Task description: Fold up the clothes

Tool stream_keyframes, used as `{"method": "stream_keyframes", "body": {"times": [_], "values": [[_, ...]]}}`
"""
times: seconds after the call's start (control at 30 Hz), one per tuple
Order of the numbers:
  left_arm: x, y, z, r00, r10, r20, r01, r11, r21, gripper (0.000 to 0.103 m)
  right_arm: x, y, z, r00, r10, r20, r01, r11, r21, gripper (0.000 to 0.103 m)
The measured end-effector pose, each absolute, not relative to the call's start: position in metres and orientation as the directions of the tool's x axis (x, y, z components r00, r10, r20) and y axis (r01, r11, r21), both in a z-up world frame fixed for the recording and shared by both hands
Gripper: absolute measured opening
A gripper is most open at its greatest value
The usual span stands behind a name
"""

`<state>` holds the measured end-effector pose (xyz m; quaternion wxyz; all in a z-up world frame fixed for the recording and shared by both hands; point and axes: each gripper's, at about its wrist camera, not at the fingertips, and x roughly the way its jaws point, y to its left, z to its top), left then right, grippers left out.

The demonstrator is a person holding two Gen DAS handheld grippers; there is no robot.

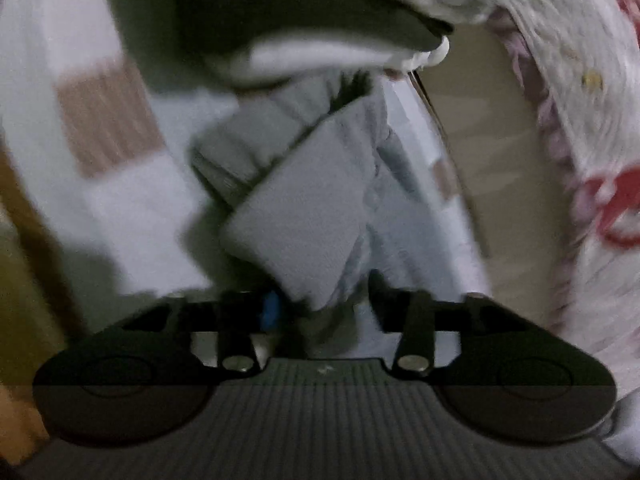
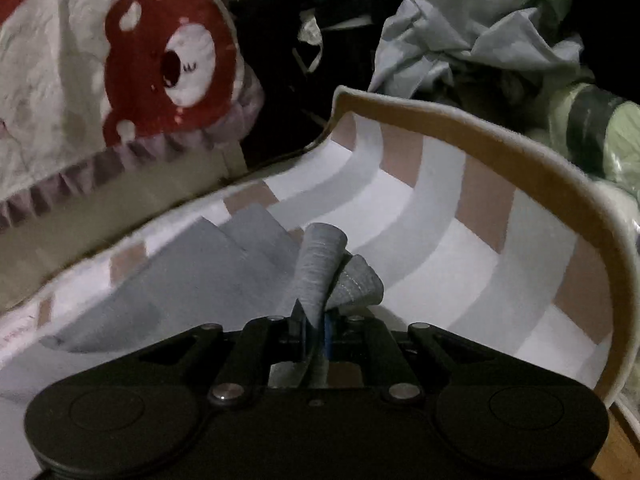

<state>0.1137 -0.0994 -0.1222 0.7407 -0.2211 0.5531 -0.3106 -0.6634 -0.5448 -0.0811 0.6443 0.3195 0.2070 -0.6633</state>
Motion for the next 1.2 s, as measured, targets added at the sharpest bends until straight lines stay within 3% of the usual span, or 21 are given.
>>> {"method": "stream_keyframes", "body": {"times": [0.07,0.23,0.27,0.33,0.43,0.47,0.57,0.6,0.67,0.77,1.0,1.2], "values": [[0.103,-0.094,-0.116,0.225,-0.693,-0.685,0.243,0.721,-0.649,0.050,-0.663,-0.546,-0.087,0.021,-0.727,-0.686,0.992,-0.068,0.103,0.008],[0.094,-0.091,-0.124,0.155,-0.785,-0.600,0.185,0.619,-0.763,0.050,-0.678,-0.540,-0.092,0.044,-0.723,-0.689,0.991,-0.057,0.122,0.008],[0.091,-0.095,-0.122,0.156,-0.785,-0.599,0.211,0.619,-0.756,0.055,-0.679,-0.538,-0.094,0.047,-0.722,-0.690,0.991,-0.054,0.124,0.008],[0.086,-0.112,-0.120,0.163,-0.766,-0.621,0.263,0.641,-0.721,0.065,-0.683,-0.535,-0.100,0.054,-0.720,-0.692,0.989,-0.055,0.134,0.009],[0.083,-0.137,-0.132,0.129,-0.727,-0.675,0.295,0.678,-0.673,0.065,-0.694,-0.530,-0.112,0.099,-0.730,-0.676,0.976,-0.062,0.210,0.011],[0.082,-0.146,-0.139,0.099,-0.715,-0.692,0.309,0.683,-0.662,0.062,-0.698,-0.528,-0.115,0.116,-0.736,-0.667,0.969,-0.063,0.239,0.013],[0.079,-0.166,-0.145,0.104,-0.682,-0.724,0.375,0.701,-0.607,0.007,-0.705,-0.522,-0.125,0.158,-0.756,-0.635,0.946,-0.068,0.317,0.022],[0.079,-0.165,-0.143,0.110,-0.690,-0.715,0.381,0.694,-0.611,0.007,-0.708,-0.520,-0.129,0.177,-0.760,-0.625,0.933,-0.072,0.352,0.027],[0.081,-0.150,-0.140,0.099,-0.759,-0.644,0.296,0.640,-0.709,0.007,-0.709,-0.520,-0.137,0.197,-0.753,-0.628,0.917,-0.086,0.390,0.049],[0.087,-0.125,-0.146,0.061,-0.833,-0.550,0.137,0.553,-0.822,0.007,-0.710,-0.518,-0.150,0.213,-0.737,-0.642,0.898,-0.111,0.426,0.054],[0.094,-0.143,-0.155,0.035,-0.784,-0.620,0.160,0.617,-0.771,0.008,-0.717,-0.499,-0.171,0.269,-0.731,-0.627,0.804,-0.189,0.564,0.060],[0.100,-0.140,-0.160,0.019,-0.788,-0.616,0.145,0.611,-0.778,0.009,-0.717,-0.487,-0.156,0.203,-0.712,-0.672,0.804,-0.271,0.530,0.061]]}}
